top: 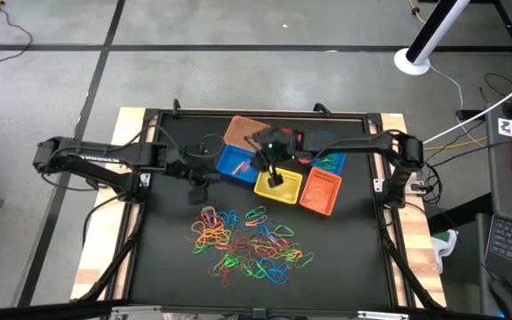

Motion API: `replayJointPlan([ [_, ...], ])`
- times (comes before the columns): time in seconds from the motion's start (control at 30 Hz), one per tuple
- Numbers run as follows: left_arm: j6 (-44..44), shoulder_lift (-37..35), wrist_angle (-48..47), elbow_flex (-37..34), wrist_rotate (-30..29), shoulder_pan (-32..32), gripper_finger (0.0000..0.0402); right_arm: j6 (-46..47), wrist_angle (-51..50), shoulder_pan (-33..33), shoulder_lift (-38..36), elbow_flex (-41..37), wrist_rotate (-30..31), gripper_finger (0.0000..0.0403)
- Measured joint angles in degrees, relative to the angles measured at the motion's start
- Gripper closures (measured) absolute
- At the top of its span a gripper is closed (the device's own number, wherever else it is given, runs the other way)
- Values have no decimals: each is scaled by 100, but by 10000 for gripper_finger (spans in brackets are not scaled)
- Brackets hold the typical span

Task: Sort rubber bands into baskets
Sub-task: Put the orange rubber band into the left blue basket

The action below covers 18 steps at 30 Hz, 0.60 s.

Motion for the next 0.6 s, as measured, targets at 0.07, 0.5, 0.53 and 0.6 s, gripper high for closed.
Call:
replayJointPlan([
  [0.07,-139,6,-183,0,1,-66,265,-36,0,-142,0,0,-273,402],
  [0.5,-506,65,-354,-2,2,-263,265,-31,916,-313,461,-2,-696,394],
  [0.53,-508,68,-356,-2,2,-263,265,-31,905,-313,514,-2,-688,387],
  [0.6,-514,68,-332,-2,0,-263,265,-28,895,-317,592,-2,-601,368],
])
